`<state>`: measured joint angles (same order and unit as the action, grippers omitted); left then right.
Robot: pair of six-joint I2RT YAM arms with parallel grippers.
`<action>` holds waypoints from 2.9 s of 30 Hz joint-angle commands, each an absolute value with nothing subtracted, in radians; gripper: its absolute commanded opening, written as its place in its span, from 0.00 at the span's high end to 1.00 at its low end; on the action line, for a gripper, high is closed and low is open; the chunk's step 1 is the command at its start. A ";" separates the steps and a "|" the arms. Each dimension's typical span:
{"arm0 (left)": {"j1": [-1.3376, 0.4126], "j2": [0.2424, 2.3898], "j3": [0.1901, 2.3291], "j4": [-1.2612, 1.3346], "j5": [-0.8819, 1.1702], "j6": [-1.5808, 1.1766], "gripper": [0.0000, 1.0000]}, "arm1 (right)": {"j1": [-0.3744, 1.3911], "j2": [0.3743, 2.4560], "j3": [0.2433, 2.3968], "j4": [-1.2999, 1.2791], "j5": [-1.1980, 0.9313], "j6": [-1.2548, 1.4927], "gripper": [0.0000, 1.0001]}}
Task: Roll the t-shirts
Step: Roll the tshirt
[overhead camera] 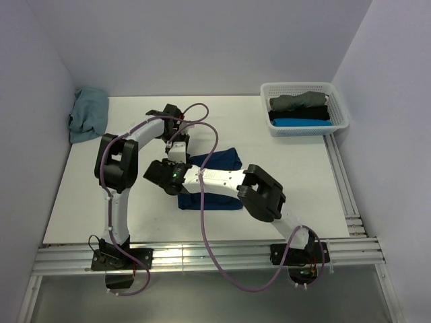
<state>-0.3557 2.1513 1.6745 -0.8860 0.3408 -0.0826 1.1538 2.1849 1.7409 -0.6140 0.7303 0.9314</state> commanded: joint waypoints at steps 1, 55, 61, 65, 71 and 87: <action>-0.365 2.158 1.710 -0.888 0.328 -0.074 0.83 | 1.163 2.226 1.808 -0.659 0.779 0.910 0.44; -0.224 2.046 1.441 -0.614 0.785 -0.044 0.11 | 0.897 2.011 0.746 0.918 0.057 1.445 0.71; -0.238 2.071 1.430 -0.551 0.758 -0.109 0.13 | 0.899 1.996 0.768 0.835 0.055 1.410 0.67; -0.242 2.069 1.445 -0.575 0.704 -0.117 0.31 | 0.899 1.968 0.775 0.786 0.064 1.396 0.60; -0.271 2.069 1.509 -0.678 0.551 -0.089 0.81 | 0.919 1.890 0.851 0.527 0.144 1.313 0.51; -0.327 2.108 1.626 -0.811 0.341 -0.078 0.86 | 1.124 1.798 0.996 -0.075 0.367 1.292 0.44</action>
<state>-0.3256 2.0937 1.5761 -0.7979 0.4206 -0.0917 1.0679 1.8404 1.0119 0.0628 0.3370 1.2709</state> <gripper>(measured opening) 0.261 0.554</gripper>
